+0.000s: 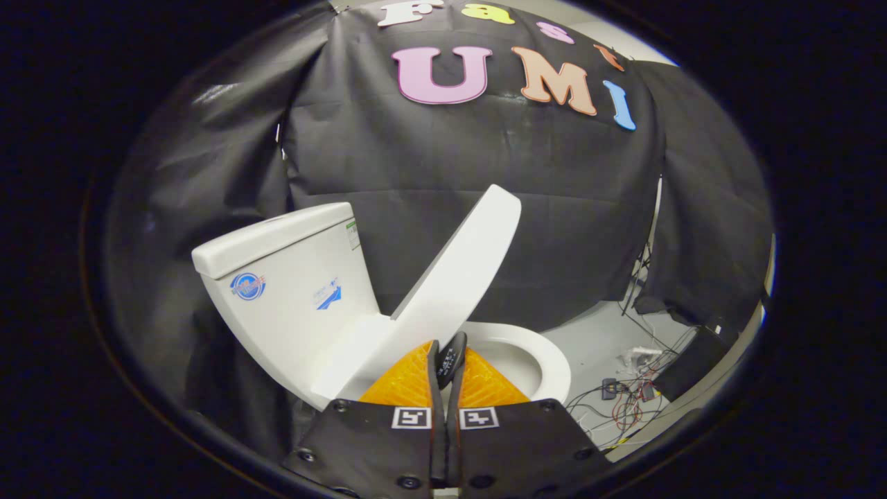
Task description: Open the toilet lid.
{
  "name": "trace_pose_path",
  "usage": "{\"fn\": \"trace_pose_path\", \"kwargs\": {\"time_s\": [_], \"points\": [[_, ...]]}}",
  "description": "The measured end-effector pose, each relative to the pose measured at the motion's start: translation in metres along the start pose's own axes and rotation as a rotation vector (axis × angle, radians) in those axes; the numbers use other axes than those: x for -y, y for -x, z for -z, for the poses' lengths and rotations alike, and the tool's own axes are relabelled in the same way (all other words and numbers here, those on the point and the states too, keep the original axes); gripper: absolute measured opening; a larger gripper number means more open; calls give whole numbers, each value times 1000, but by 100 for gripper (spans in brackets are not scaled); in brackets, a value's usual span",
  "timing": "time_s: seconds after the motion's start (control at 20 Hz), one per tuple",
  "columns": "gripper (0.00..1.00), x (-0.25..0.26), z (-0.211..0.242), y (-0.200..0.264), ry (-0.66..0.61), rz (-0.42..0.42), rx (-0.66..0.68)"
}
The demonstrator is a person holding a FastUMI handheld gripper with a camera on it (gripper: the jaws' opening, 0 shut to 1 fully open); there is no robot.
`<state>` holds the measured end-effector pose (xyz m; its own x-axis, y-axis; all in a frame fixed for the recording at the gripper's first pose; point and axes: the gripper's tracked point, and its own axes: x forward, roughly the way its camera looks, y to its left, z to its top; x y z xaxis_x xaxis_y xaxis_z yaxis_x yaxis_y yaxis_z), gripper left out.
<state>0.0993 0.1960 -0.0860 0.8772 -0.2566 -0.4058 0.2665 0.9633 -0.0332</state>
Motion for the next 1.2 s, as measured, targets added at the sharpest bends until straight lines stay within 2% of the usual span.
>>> {"fn": "trace_pose_path", "kwargs": {"time_s": [0.75, 1.2], "points": [[1, -22, -18, 3, 92, 67, 63], [1, -53, -38, 0, 130, 71, 139]]}}
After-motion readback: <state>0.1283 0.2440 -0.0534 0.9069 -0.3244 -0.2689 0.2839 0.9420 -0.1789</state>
